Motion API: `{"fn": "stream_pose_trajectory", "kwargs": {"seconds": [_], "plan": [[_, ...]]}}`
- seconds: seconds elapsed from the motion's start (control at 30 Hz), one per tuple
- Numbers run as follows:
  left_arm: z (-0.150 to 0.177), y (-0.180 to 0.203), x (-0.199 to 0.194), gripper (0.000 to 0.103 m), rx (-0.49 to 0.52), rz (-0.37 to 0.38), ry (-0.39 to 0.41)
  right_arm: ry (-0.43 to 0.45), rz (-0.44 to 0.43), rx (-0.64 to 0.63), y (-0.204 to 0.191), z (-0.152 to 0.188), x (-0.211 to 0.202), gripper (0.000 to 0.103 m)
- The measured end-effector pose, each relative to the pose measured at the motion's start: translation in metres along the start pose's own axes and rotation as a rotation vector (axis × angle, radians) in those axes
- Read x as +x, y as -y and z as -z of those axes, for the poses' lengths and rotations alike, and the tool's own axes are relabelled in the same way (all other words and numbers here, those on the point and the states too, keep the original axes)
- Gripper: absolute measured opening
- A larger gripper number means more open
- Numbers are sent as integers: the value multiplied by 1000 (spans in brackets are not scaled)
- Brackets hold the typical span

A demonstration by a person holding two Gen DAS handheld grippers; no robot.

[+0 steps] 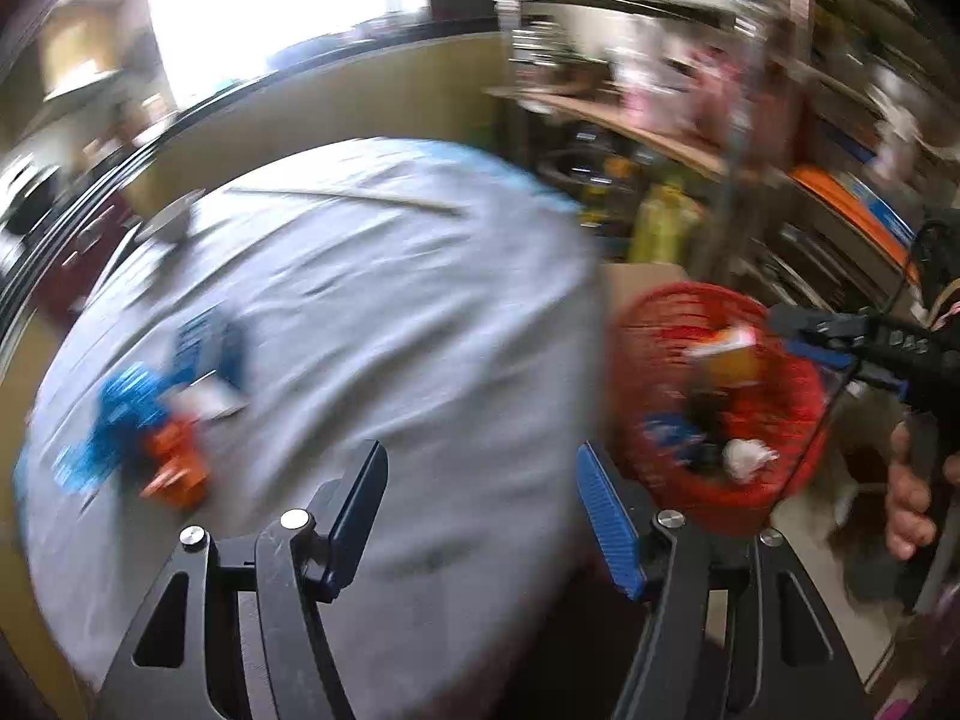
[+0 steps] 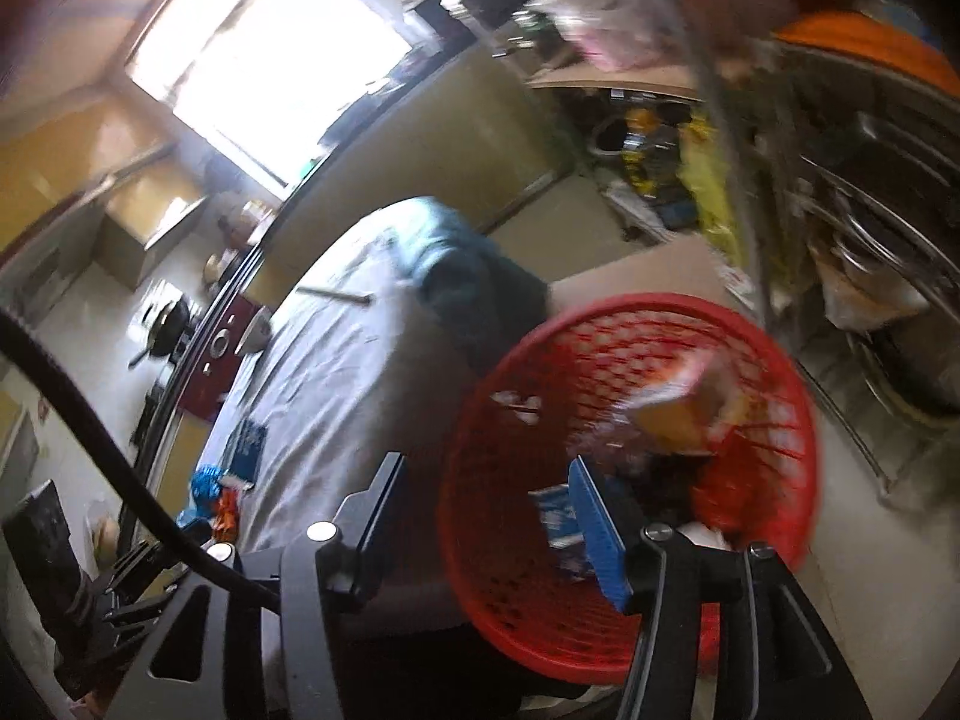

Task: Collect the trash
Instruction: 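Move both open tools back over the remaining blue bag and orange wrapper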

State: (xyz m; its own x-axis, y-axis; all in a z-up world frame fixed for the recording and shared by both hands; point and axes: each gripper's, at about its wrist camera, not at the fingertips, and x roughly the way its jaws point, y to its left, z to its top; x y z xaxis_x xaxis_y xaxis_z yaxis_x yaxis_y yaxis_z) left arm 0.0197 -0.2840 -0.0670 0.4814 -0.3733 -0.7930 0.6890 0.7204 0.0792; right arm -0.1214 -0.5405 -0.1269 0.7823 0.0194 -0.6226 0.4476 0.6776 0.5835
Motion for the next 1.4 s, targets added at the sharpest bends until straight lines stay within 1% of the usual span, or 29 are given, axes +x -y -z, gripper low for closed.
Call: {"fn": "stream_pose_trajectory", "kwargs": {"seconds": [0.13, 0.23, 0.4, 0.5, 0.57, 0.67, 0.73, 0.9, 1.0, 1.07, 1.2, 1.3, 1.4], "plan": [[20, -64, -12, 67, -125, -107, 10, -41, -37, -131, -61, -2, 27, 59], [35, -112, -17, 67, -209, -198, 13, -95, -73, -240, -115, 6, 58, 59], [58, -168, -16, 67, -320, -275, 6, -170, -121, -379, -192, 32, 104, 59], [69, -194, -9, 67, -369, -307, -12, -181, -111, -467, -226, 52, 128, 60], [78, -207, -7, 67, -401, -311, -22, -191, -91, -524, -243, 64, 145, 60], [83, -222, 0, 67, -446, -289, -24, -223, -81, -534, -257, 74, 166, 60], [87, -231, 5, 67, -468, -291, -22, -239, -75, -556, -268, 80, 177, 60], [98, -255, 18, 67, -511, -300, -53, -252, -49, -643, -289, 93, 195, 60], [103, -271, 21, 67, -533, -309, -57, -281, -59, -640, -295, 96, 202, 60], [99, -280, 22, 67, -533, -317, -46, -293, -83, -642, -302, 99, 205, 60], [83, -302, 12, 67, -504, -325, 8, -315, -144, -655, -326, 105, 213, 60], [72, -320, 5, 67, -501, -291, 43, -333, -157, -660, -345, 109, 226, 60], [70, -335, 5, 67, -528, -258, 49, -374, -144, -652, -358, 113, 245, 59]]}}
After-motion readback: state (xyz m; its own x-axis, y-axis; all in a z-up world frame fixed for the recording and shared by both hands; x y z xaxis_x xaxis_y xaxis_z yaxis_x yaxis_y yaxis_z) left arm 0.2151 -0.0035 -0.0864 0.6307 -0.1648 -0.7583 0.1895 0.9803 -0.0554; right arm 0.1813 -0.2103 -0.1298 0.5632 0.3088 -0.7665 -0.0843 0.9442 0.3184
